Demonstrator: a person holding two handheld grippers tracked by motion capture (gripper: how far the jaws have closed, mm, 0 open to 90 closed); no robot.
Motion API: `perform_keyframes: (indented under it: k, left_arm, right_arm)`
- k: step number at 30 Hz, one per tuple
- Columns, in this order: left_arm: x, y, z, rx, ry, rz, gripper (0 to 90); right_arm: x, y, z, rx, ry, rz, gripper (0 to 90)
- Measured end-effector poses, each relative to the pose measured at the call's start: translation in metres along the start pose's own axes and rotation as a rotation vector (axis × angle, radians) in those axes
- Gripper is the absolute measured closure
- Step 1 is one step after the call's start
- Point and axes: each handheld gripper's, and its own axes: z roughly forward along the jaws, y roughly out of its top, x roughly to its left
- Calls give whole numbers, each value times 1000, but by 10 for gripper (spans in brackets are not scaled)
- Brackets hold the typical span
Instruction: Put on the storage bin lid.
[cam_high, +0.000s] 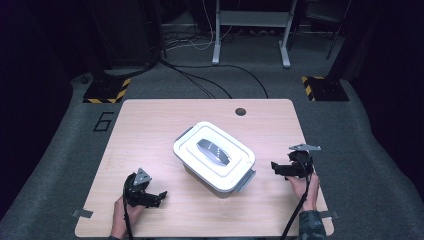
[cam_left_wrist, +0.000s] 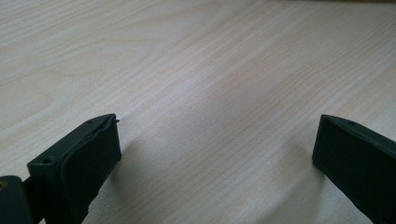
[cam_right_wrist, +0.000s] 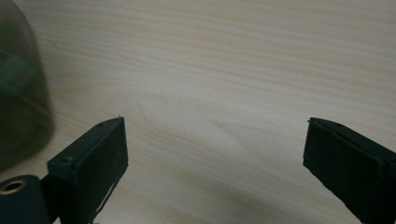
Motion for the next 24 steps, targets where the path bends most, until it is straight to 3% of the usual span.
perform_keyframes:
  k: [7,9,13,18,24]
  left_arm:
    - [0,0,0,3,1,-2,6]
    - [0,0,0,4,0,0,6]
    - [0,0,0,3,1,-1,6]
    - [0,0,0,2,2,0,6]
    - [0,0,0,4,6,0,6]
  right_arm:
    - [-5,-24,18,23,-21,37,25]
    - [-4,-29,23,40,-49,41,16]
    - [-1,-36,28,61,-74,20,1]
    - [0,-42,29,12,-92,1,0]
    - [1,-45,29,-7,-100,14,0]
